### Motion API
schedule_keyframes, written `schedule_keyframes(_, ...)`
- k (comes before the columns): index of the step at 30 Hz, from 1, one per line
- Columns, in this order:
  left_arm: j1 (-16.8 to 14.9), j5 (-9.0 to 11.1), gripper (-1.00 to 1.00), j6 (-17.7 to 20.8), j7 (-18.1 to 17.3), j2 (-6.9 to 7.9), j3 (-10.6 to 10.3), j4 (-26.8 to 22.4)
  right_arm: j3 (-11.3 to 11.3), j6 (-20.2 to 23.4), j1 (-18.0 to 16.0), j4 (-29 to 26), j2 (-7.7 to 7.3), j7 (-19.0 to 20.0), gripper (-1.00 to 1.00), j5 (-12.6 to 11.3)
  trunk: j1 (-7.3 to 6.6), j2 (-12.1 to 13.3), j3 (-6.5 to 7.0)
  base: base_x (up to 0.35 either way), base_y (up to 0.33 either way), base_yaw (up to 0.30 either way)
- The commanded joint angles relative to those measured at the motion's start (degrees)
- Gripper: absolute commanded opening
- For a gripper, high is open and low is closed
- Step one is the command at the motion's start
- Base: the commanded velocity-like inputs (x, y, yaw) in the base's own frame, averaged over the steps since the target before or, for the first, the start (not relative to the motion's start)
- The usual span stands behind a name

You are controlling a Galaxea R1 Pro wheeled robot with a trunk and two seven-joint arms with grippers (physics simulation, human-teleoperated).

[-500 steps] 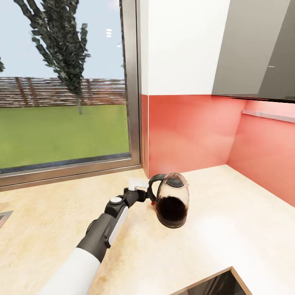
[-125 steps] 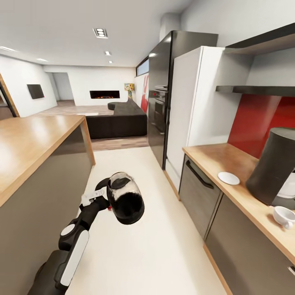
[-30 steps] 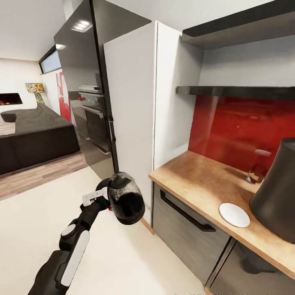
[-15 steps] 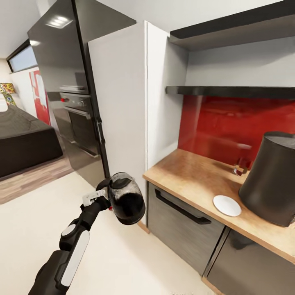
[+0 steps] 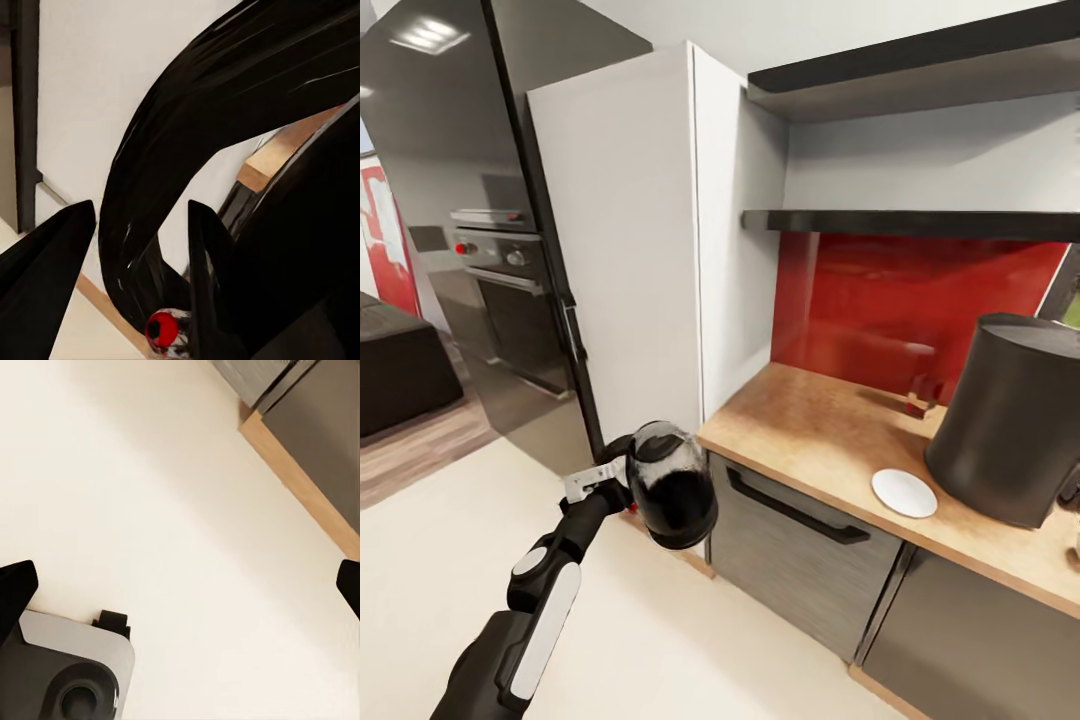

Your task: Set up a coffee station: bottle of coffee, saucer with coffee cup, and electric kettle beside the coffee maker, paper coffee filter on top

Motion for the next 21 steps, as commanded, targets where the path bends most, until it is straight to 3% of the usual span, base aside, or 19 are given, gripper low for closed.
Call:
schedule_keyframes(1, 0.0, 0.5, -1.00, 0.2, 0.4, -0.01, -0.1, -0.1, 0.4, -0.1, -0.1, 0.0, -0.05, -0.2, 1.00, 0.2, 0.04, -0.1, -0.09, 0.284, 0.171, -0.261)
schedule_keyframes(12, 0.0, 0.4, -1.00, 0.2, 0.4, 0.03, -0.2, -0.1, 0.4, -0.1, -0.1, 0.0, -0.05, -0.2, 1.00, 0.2, 0.04, -0.1, -0.09, 0.223, 0.142, -0.261)
schedule_keyframes(21, 0.0, 0.5, -1.00, 0.2, 0.4, 0.03, -0.2, -0.1, 0.4, -0.1, -0.1, 0.0, -0.05, -0.2, 1.00, 0.2, 0.04, -0.1, -0.09, 0.014, 0.011, -0.261)
